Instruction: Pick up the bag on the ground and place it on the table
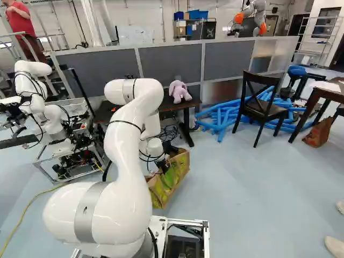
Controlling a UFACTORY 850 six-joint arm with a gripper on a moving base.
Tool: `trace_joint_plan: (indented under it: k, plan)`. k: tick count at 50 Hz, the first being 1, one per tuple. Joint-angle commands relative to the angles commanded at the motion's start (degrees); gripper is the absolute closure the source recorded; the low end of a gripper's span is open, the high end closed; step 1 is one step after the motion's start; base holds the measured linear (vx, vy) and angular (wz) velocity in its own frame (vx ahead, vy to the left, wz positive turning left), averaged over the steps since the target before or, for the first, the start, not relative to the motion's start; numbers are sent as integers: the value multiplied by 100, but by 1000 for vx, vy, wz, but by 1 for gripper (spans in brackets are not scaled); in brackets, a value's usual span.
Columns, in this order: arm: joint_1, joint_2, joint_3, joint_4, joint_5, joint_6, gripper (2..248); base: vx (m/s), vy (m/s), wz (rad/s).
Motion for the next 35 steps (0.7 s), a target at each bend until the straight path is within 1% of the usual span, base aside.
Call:
trace_joint_plan:
  k: [35]
  plan:
    - [83, 1006, 1319, 0, 39, 0, 229, 0, 0, 0]
